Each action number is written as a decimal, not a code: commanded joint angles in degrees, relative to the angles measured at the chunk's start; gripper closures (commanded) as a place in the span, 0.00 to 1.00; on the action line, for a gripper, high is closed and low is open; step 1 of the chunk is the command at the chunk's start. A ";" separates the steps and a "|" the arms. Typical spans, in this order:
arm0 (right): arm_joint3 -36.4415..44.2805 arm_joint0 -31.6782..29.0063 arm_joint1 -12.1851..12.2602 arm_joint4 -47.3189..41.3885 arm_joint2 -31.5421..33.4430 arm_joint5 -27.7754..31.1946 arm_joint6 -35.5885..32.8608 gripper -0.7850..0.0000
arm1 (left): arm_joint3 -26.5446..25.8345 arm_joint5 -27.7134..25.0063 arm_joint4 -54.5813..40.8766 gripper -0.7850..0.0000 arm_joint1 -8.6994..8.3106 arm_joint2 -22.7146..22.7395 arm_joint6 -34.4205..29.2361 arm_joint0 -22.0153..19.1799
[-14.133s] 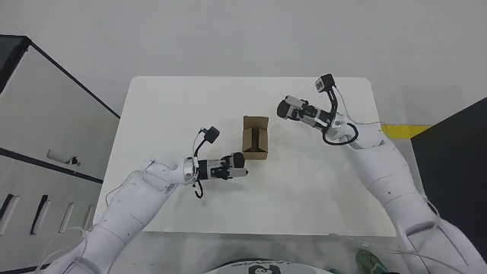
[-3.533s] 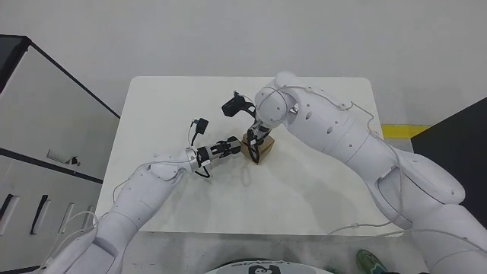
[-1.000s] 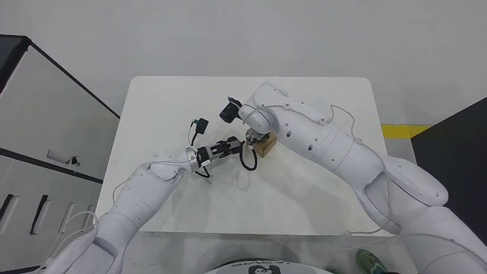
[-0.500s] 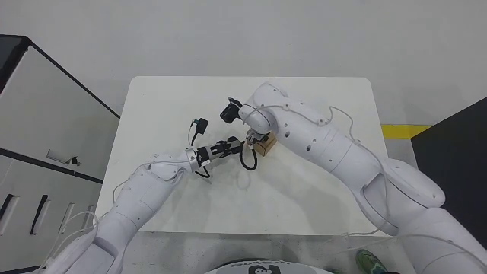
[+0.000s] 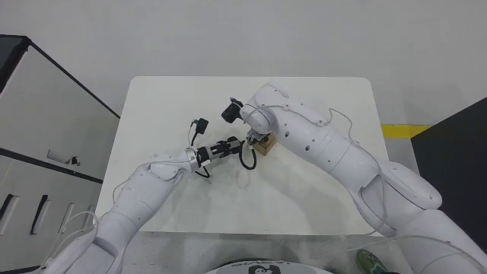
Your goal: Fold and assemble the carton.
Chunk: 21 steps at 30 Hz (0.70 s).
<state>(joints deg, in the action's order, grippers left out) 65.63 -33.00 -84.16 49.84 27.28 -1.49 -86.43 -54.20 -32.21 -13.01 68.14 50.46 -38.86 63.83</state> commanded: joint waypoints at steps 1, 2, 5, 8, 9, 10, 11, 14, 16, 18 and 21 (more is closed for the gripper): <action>-0.28 -0.19 0.03 -0.48 0.66 -0.21 0.25 0.75 | 0.00 0.00 0.00 1.00 0.00 0.00 0.00 0.00; -0.40 -0.27 0.07 -0.83 1.09 -0.24 0.34 0.72 | 0.00 0.00 0.00 1.00 0.00 0.00 0.00 0.00; -0.60 -0.49 0.32 -1.19 2.35 -0.37 0.63 0.62 | 0.00 0.00 0.00 1.00 0.00 0.00 0.00 0.00; -0.40 -0.97 0.71 -1.82 3.93 -0.51 1.12 0.64 | 0.00 0.00 0.00 1.00 0.00 0.00 0.00 0.00; -0.31 -1.17 0.89 -2.05 4.59 -0.66 1.42 0.67 | 0.00 0.00 0.00 1.00 0.00 0.00 0.00 0.00; -0.19 -1.40 1.08 -2.25 5.28 -0.88 1.77 0.70 | 0.00 0.00 0.00 1.00 0.00 0.00 0.00 0.00; -0.06 -1.68 1.28 -2.45 6.01 -1.15 2.22 0.76 | 0.00 0.00 0.00 1.00 0.00 0.00 0.00 0.00; 0.34 -2.84 2.04 -4.31 9.11 -2.04 4.20 1.00 | 0.00 0.00 0.00 1.00 0.00 0.00 0.00 0.00; 0.83 -3.86 2.69 -6.66 11.95 -2.26 5.62 1.00 | 0.00 0.00 0.00 1.00 0.00 0.00 0.00 0.00; 1.49 -4.83 3.49 -7.84 14.55 -2.09 6.19 1.00 | 0.00 0.00 0.00 1.00 0.00 0.00 0.00 0.00; 2.33 -7.05 4.73 -11.19 19.25 -2.33 7.38 1.00 | 0.00 0.00 0.00 1.00 0.00 0.00 0.00 0.00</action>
<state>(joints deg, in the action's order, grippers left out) 67.84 -39.37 -79.81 39.91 44.84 -3.79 -79.37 -54.20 -32.21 -13.01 68.14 50.46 -38.86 63.83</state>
